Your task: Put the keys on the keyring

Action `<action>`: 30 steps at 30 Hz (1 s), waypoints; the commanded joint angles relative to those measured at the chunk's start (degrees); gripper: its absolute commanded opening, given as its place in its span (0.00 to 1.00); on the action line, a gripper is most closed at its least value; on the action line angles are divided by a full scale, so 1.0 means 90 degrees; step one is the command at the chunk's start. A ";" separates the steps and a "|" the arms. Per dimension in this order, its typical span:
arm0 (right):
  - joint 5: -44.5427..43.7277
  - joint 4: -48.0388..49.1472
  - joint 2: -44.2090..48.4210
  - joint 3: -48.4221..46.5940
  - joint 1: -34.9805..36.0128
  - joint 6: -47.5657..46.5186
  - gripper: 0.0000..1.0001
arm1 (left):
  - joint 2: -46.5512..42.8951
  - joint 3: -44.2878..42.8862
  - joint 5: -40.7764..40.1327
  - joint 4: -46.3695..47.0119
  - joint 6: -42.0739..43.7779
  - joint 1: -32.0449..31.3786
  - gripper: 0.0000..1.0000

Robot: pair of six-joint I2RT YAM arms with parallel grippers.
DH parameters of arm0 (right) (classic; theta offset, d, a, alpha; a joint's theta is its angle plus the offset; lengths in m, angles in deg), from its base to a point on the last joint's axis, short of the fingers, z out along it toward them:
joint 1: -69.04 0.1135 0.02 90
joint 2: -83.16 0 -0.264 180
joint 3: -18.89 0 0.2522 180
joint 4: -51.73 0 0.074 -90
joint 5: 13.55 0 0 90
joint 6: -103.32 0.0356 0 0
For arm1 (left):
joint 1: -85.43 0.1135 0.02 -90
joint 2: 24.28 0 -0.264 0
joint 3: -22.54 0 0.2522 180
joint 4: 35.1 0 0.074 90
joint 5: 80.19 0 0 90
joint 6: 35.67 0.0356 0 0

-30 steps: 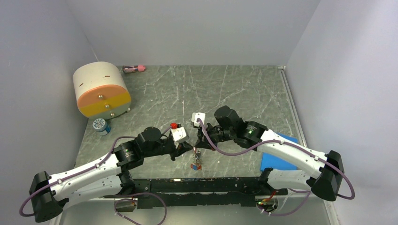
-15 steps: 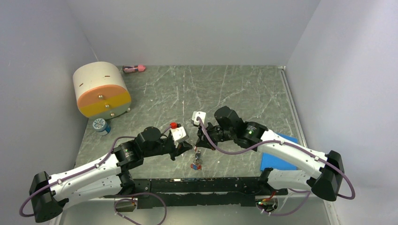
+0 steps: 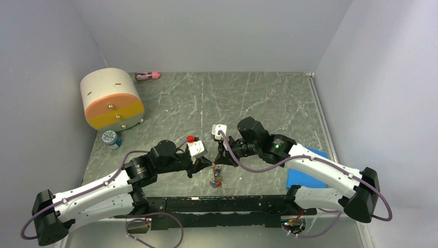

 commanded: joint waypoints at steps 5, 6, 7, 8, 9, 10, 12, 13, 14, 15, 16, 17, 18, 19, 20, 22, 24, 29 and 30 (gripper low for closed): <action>0.0089 0.0395 -0.0173 -0.0420 0.0060 -0.0085 0.00 | -0.0043 -0.0174 0.0199 0.0128 -0.0072 -0.0042 0.03; 0.0086 0.0410 -0.0180 -0.0424 0.0060 -0.0084 0.00 | -0.0027 -0.0174 0.0198 0.0143 -0.0067 -0.0042 0.03; 0.0030 0.0405 -0.0203 -0.0440 0.0069 -0.0071 0.00 | -0.0024 -0.0167 0.0204 0.0154 -0.0059 -0.0042 0.02; -0.0002 0.0384 -0.0223 -0.0463 0.0068 -0.0070 0.00 | -0.0022 -0.0165 0.0200 0.0162 -0.0062 -0.0042 0.02; -0.0020 0.0361 -0.0245 -0.0489 0.0064 -0.0069 0.00 | -0.0015 -0.0164 0.0198 0.0166 -0.0067 -0.0042 0.03; -0.0081 0.0351 -0.0250 -0.0503 0.0063 -0.0045 0.00 | -0.0009 -0.0173 0.0203 0.0167 -0.0071 -0.0042 0.02; -0.0244 0.0333 -0.0277 -0.0520 0.0063 -0.0013 0.00 | -0.0005 -0.0174 0.0212 0.0167 -0.0061 -0.0042 0.03; -0.0331 0.0297 -0.0293 -0.0520 0.0062 -0.0012 0.00 | -0.0009 -0.0174 0.0213 0.0167 -0.0057 -0.0042 0.03; -0.0408 0.0261 -0.0307 -0.0525 0.0065 -0.0007 0.00 | -0.0013 -0.0167 0.0207 0.0172 -0.0056 -0.0042 0.03; -0.0484 0.0231 -0.0323 -0.0526 0.0064 -0.0011 0.00 | -0.0021 -0.0165 0.0208 0.0169 -0.0056 -0.0042 0.02; -0.0534 0.0215 -0.0329 -0.0496 0.0063 -0.0023 0.00 | -0.0033 -0.0169 0.0206 0.0170 -0.0056 -0.0042 0.02; -0.0561 0.0205 -0.0322 -0.0472 0.0064 -0.0035 0.00 | -0.0042 -0.0178 0.0205 0.0160 -0.0056 -0.0042 0.02; -0.0573 0.0180 -0.0313 -0.0447 0.0064 -0.0050 0.00 | -0.0050 -0.0184 0.0207 0.0150 -0.0056 -0.0042 0.02; -0.0559 0.0158 -0.0297 -0.0423 0.0069 -0.0075 0.00 | -0.0052 -0.0184 0.0200 0.0148 -0.0056 -0.0042 0.03; -0.0561 0.0154 -0.0274 -0.0396 0.0063 -0.0083 0.00 | -0.0061 -0.0184 0.0204 0.0148 -0.0059 -0.0042 0.02; -0.0635 0.0144 -0.0222 -0.0349 0.0065 -0.0070 0.00 | -0.0072 -0.0169 0.0208 0.0154 -0.0071 -0.0042 0.03; -0.0723 0.0148 -0.0172 -0.0299 0.0066 -0.0025 0.00 | -0.0082 -0.0164 0.0207 0.0157 -0.0085 -0.0045 0.03; -0.0926 0.0081 -0.0151 -0.0223 0.0064 -0.0035 0.00 | -0.0116 -0.0136 0.0199 0.0179 -0.0100 -0.0048 0.03; -0.0944 0.0055 -0.0153 -0.0216 0.0065 -0.0043 0.00 | -0.0121 -0.0143 0.0198 0.0171 -0.0096 -0.0043 0.03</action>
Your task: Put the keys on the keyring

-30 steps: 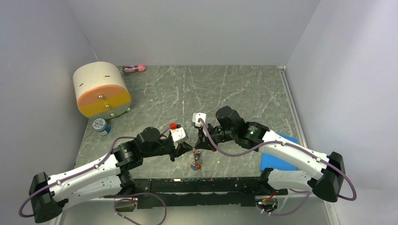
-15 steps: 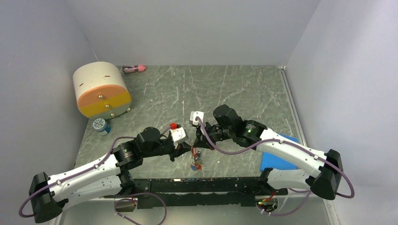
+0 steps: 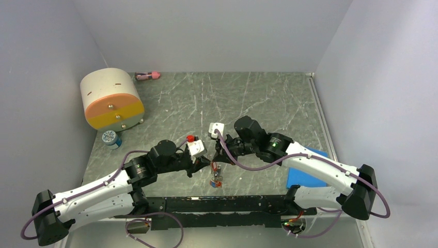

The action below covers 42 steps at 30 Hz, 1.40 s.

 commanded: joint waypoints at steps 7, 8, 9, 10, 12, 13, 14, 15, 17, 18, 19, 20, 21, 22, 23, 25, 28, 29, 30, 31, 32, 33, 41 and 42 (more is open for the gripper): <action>-0.0693 0.0072 0.0202 0.0131 -0.0039 0.0011 0.00 | -0.0161 -0.0145 0.0270 0.0194 -0.0095 -0.0050 0.02; -0.0694 0.0092 0.0215 0.0164 -0.0040 0.0026 0.00 | -0.0165 -0.0145 0.0277 0.0194 -0.0100 -0.0050 0.03; -0.0689 0.0105 0.0221 0.0175 -0.0042 0.0034 0.00 | -0.0171 -0.0140 0.0289 0.0197 -0.0105 -0.0050 0.03; -0.0660 0.0110 0.0212 0.0196 -0.0046 0.0047 0.00 | -0.0180 -0.0131 0.0288 0.0217 -0.0105 -0.0050 0.02; -0.0609 0.0125 0.0159 0.0208 -0.0053 0.0074 0.00 | -0.0195 -0.0107 0.0292 0.0254 -0.0105 -0.0050 0.03; -0.0555 0.0131 0.0144 0.0208 -0.0050 0.0079 0.00 | -0.0194 -0.0098 0.0303 0.0277 -0.0105 -0.0050 0.03; -0.0506 0.0153 0.0132 0.0213 -0.0054 0.0090 0.00 | -0.0196 -0.0096 0.0296 0.0288 -0.0105 -0.0050 0.03; -0.0483 0.0166 0.0131 0.0217 -0.0059 0.0103 0.00 | -0.0197 -0.0101 0.0304 0.0291 -0.0110 -0.0050 0.03; -0.0493 0.0198 0.0131 0.0218 -0.0058 0.0106 0.00 | -0.0206 -0.0103 0.0322 0.0300 -0.0105 -0.0050 0.03; -0.0490 0.0197 0.0131 0.0218 -0.0050 0.0100 0.00 | -0.0220 -0.0089 0.0331 0.0322 -0.0105 -0.0050 0.03; -0.0483 0.0179 0.0131 0.0204 -0.0054 0.0089 0.00 | -0.0231 -0.0073 0.0334 0.0350 -0.0105 -0.0050 0.03; -0.0480 0.0172 0.0131 0.0199 -0.0067 0.0080 0.00 | -0.0249 -0.0047 0.0348 0.0388 -0.0108 -0.0050 0.03; -0.0528 0.0165 0.0151 0.0198 -0.0060 0.0075 0.03 | -0.0268 -0.0031 0.0353 0.0405 -0.0114 -0.0050 0.02; -0.0604 0.0185 0.0188 0.0224 -0.0065 0.0084 0.09 | -0.0287 -0.0025 0.0346 0.0408 -0.0115 -0.0050 0.02; -0.0707 0.0229 0.0256 0.0268 -0.0064 0.0098 0.15 | -0.0310 -0.0018 0.0339 0.0391 -0.0115 -0.0050 0.02; -0.0927 0.0347 0.0436 0.0376 -0.0076 0.0150 0.29 | -0.0343 -0.0004 0.0323 0.0370 -0.0120 -0.0050 0.03; -0.1215 0.0491 0.0758 0.0495 -0.0079 0.0222 0.40 | -0.0375 0.0007 0.0322 0.0353 -0.0115 -0.0050 0.02; -0.1294 0.0563 0.0860 0.0544 -0.0081 0.0239 0.44 | -0.0374 0.0002 0.0308 0.0345 -0.0108 -0.0050 0.03; -0.1358 0.0657 0.0965 0.0607 -0.0083 0.0261 0.50 | -0.0379 0.0002 0.0313 0.0341 -0.0107 -0.0050 0.03; -0.1405 0.0742 0.1050 0.0667 -0.0079 0.0276 0.60 | -0.0377 0.0002 0.0312 0.0343 -0.0105 -0.0050 0.03; -0.1429 0.0824 0.1133 0.0718 -0.0079 0.0280 0.66 | -0.0380 0.0009 0.0314 0.0345 -0.0097 -0.0050 0.03; -0.1456 0.0895 0.1207 0.0767 -0.0081 0.0286 0.68 | -0.0372 0.0011 0.0315 0.0357 -0.0088 -0.0050 0.02; -0.1610 0.1840 0.1727 0.1351 -0.0079 0.0406 0.87 | -0.0368 0.0064 0.0392 0.0453 -0.0010 -0.0050 0.03; -0.1629 0.2036 0.1799 0.1444 -0.0086 0.0456 0.88 | -0.0383 0.0090 0.0415 0.0493 0.0006 -0.0050 0.03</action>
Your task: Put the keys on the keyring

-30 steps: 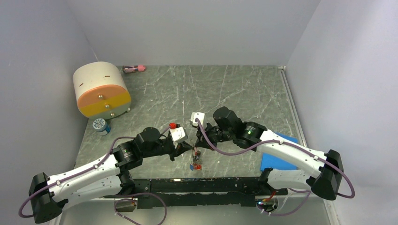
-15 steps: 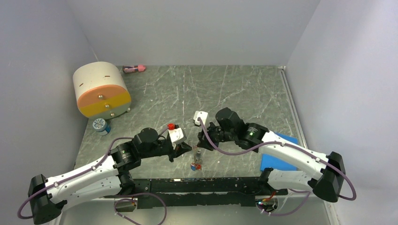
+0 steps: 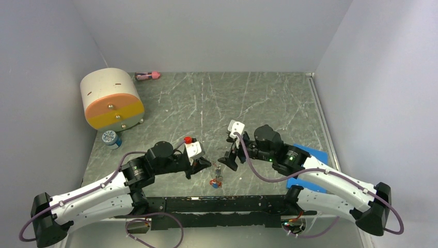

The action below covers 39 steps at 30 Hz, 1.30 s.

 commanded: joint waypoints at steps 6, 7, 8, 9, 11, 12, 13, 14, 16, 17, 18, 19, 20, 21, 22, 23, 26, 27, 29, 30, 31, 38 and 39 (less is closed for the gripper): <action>0.0616 0.2229 0.0929 0.1153 -0.0014 -0.0350 0.91 | -0.0303 0.0378 0.0424 0.1021 0.0199 -0.0025 0.03; 0.0745 0.2463 0.1031 0.1340 -0.0009 -0.0475 0.90 | -0.0346 0.0451 0.0480 0.1154 0.0208 -0.0025 0.03; 0.0862 0.2768 0.1128 0.1511 -0.0008 -0.0512 0.90 | -0.0393 0.0534 0.0541 0.1279 0.0209 -0.0025 0.03; 0.0938 0.3065 0.1216 0.1699 -0.0013 -0.0515 0.90 | -0.0442 0.0615 0.0608 0.1426 0.0317 -0.0025 0.03; 0.1118 0.3552 0.1336 0.1987 -0.0008 -0.0560 0.88 | -0.0534 0.0799 0.0727 0.1700 0.0490 -0.0025 0.03; 0.1238 0.3719 0.1370 0.2080 -0.0010 -0.0577 0.87 | -0.0578 0.0843 0.0787 0.1840 0.0517 -0.0025 0.03; 0.1385 0.3849 0.1391 0.2135 -0.0008 -0.0597 0.86 | -0.0612 0.0925 0.0832 0.1956 0.0554 -0.0025 0.03; 0.1582 0.3908 0.1395 0.2153 -0.0010 -0.0628 0.84 | -0.0651 0.0981 0.0872 0.2061 0.0602 -0.0025 0.03; 0.2104 0.3938 0.1352 0.2129 -0.0014 -0.0759 0.76 | -0.0696 0.1047 0.0923 0.2175 0.0640 -0.0025 0.03; 0.2300 0.3982 0.1311 0.2113 -0.0013 -0.0748 0.69 | -0.0708 0.1061 0.0959 0.2213 0.0653 -0.0025 0.03; 0.2469 0.4068 0.1250 0.2107 -0.0009 -0.0713 0.64 | -0.0711 0.1076 0.1000 0.2239 0.0674 -0.0025 0.02; 0.2643 0.4140 0.1175 0.2100 -0.0010 -0.0697 0.59 | -0.0706 0.1083 0.1030 0.2278 0.0671 -0.0025 0.03; 0.2820 0.4211 0.1102 0.2081 -0.0013 -0.0666 0.54 | -0.0697 0.1094 0.1049 0.2312 0.0673 -0.0025 0.03; 0.2951 0.4314 0.1010 0.2070 -0.0014 -0.0607 0.51 | -0.0677 0.1089 0.1064 0.2330 0.0675 -0.0025 0.02; 0.3038 0.4395 0.0920 0.2060 -0.0010 -0.0537 0.49 | -0.0651 0.1070 0.1077 0.2327 0.0671 -0.0025 0.03; 0.3074 0.4433 0.0816 0.2038 -0.0009 -0.0486 0.48 | -0.0640 0.1049 0.1095 0.2324 0.0662 -0.0025 0.03; 0.3116 0.4318 0.0562 0.1924 -0.0009 -0.0475 0.42 | -0.0596 0.1030 0.1132 0.2312 0.0662 -0.0025 0.03; 0.3123 0.4264 0.0504 0.1888 -0.0010 -0.0468 0.39 | -0.0594 0.1030 0.1146 0.2326 0.0651 -0.0025 0.03; 0.3082 0.4224 0.0445 0.1863 -0.0009 -0.0465 0.37 | -0.0608 0.1032 0.1162 0.2339 0.0648 -0.0025 0.03; 0.3015 0.4236 0.0433 0.1899 -0.0013 -0.0458 0.37 | -0.0620 0.1030 0.1169 0.2342 0.0647 -0.0025 0.02; 0.2942 0.4253 0.0441 0.1934 -0.0009 -0.0470 0.37 | -0.0630 0.1035 0.1176 0.2342 0.0637 -0.0025 0.03; 0.2459 0.4296 0.0601 0.2189 -0.0009 -0.0467 0.27 | -0.0698 0.1052 0.1209 0.2342 0.0624 -0.0026 0.03; 0.2463 0.4313 0.0609 0.2218 -0.0013 -0.0487 0.26 | -0.0709 0.1056 0.1228 0.2342 0.0622 -0.0025 0.03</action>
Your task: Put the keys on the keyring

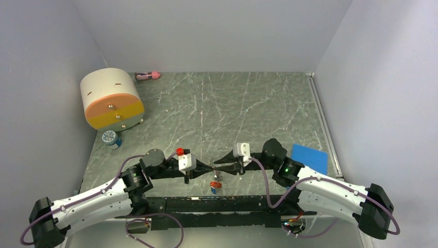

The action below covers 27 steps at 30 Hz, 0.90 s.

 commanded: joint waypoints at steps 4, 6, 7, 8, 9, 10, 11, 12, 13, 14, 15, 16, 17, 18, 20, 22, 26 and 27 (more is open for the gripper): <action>-0.0077 0.0342 0.0063 0.0018 -0.0016 -0.0023 0.26 | -0.0104 -0.0048 0.0252 0.0533 0.0061 -0.0025 0.02; -0.0008 0.0270 -0.0046 -0.0036 -0.0011 -0.0055 0.26 | -0.0096 -0.0074 0.0270 0.0514 0.0064 -0.0025 0.03; 0.0039 0.0229 -0.0079 -0.0050 -0.0014 -0.0081 0.26 | -0.0104 -0.0081 0.0279 0.0505 0.0069 -0.0025 0.03; 0.0074 0.0192 -0.0126 -0.0073 -0.0010 -0.0108 0.26 | -0.0108 -0.0075 0.0279 0.0504 0.0073 -0.0025 0.03; 0.0094 0.0156 -0.0161 -0.0095 -0.0009 -0.0119 0.26 | -0.0111 -0.0067 0.0282 0.0511 0.0079 -0.0025 0.03; 0.0114 0.0116 -0.0186 -0.0105 -0.0008 -0.0136 0.26 | -0.0120 -0.0066 0.0290 0.0513 0.0076 -0.0027 0.03; 0.0121 0.0090 -0.0190 -0.0115 -0.0008 -0.0141 0.26 | -0.0134 -0.0077 0.0288 0.0505 0.0077 -0.0026 0.03; 0.0123 0.0081 -0.0191 -0.0109 -0.0013 -0.0146 0.26 | -0.0144 -0.0082 0.0288 0.0499 0.0072 -0.0025 0.02; 0.0117 0.0080 -0.0186 -0.0093 -0.0009 -0.0164 0.26 | -0.0159 -0.0075 0.0300 0.0495 0.0079 -0.0025 0.03; 0.0096 0.0087 -0.0174 -0.0075 -0.0011 -0.0179 0.25 | -0.0162 -0.0069 0.0296 0.0499 0.0081 -0.0025 0.03; 0.0050 0.0089 -0.0150 -0.0061 -0.0009 -0.0185 0.21 | -0.0168 -0.0053 0.0290 0.0503 0.0092 -0.0025 0.02; 0.0036 0.0089 -0.0117 -0.0049 -0.0011 -0.0195 0.14 | -0.0170 -0.0047 0.0278 0.0504 0.0097 -0.0025 0.03; 0.0016 0.0078 -0.0086 -0.0041 -0.0009 -0.0199 0.08 | -0.0175 -0.0044 0.0279 0.0490 0.0098 -0.0025 0.03; -0.0006 0.0084 -0.0039 -0.0024 -0.0008 -0.0191 0.00 | -0.0170 -0.0043 0.0280 0.0485 0.0098 -0.0025 0.03; -0.0053 0.0108 0.0042 0.0027 -0.0008 -0.0193 0.00 | -0.0174 -0.0056 0.0267 0.0461 0.0107 -0.0025 0.03; -0.0106 0.0042 0.0107 0.0021 -0.0009 -0.0216 0.00 | -0.0175 -0.0063 0.0221 0.0369 0.0135 -0.0030 0.03; -0.0307 -0.0607 0.0139 -0.0254 -0.0010 -0.0338 0.00 | -0.0217 -0.0296 -0.0486 -0.0430 0.0143 -0.0026 0.30; -0.0396 -0.0863 0.0103 -0.0419 -0.0011 -0.0397 0.00 | -0.0241 -0.0378 -0.0687 -0.0699 0.0161 -0.0025 0.34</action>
